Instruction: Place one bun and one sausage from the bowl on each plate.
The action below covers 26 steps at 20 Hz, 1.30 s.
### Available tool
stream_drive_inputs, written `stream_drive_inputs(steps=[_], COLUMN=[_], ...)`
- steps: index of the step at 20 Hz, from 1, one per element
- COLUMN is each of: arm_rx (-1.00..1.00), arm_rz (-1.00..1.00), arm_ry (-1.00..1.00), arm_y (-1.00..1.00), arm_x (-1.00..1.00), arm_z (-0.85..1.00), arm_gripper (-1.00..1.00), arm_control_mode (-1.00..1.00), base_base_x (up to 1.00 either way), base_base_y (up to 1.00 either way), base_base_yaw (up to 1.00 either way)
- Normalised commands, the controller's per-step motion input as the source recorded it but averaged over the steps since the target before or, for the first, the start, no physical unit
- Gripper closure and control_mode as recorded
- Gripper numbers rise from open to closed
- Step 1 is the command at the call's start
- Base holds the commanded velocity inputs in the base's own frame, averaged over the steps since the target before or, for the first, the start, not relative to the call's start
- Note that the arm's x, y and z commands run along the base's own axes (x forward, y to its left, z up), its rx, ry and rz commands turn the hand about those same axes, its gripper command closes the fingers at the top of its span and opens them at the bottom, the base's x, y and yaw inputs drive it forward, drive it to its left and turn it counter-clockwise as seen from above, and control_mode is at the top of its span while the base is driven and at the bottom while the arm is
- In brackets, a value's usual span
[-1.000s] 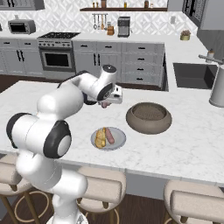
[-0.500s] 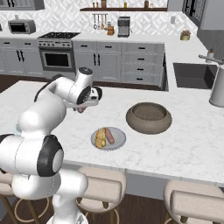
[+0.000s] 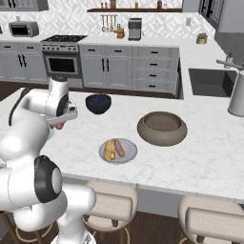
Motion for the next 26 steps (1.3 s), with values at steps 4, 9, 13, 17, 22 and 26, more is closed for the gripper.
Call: stream_drive_inputs(steps=[4,9,13,17,22,26], arm_rx=[-0.06,-0.03,-0.02,-0.02,-0.05,-0.1], arm_rz=[0.17,0.08,0.0,0.0,-0.01,-0.06], arm_ry=[0.04,0.01,0.0,0.0,0.0,0.0], arm_y=[1.0,0.99,0.79,0.21,0.23,0.49], arm_x=[-0.5,-0.36,0.01,0.29,0.23,0.1], arm_z=[0.0,-0.01,-0.1,-0.36,-0.4,-0.32], arm_gripper=[1.0,1.0,1.0,1.0,1.0,1.0], arm_control_mode=[-1.0,-1.0,-1.0,-1.0,-1.0,-1.0], base_base_x=[0.0,0.0,0.0,0.0,0.0,0.0], base_base_y=[0.0,0.0,0.0,0.0,0.0,0.0], base_base_yaw=[0.0,0.0,0.0,0.0,0.0,0.0])
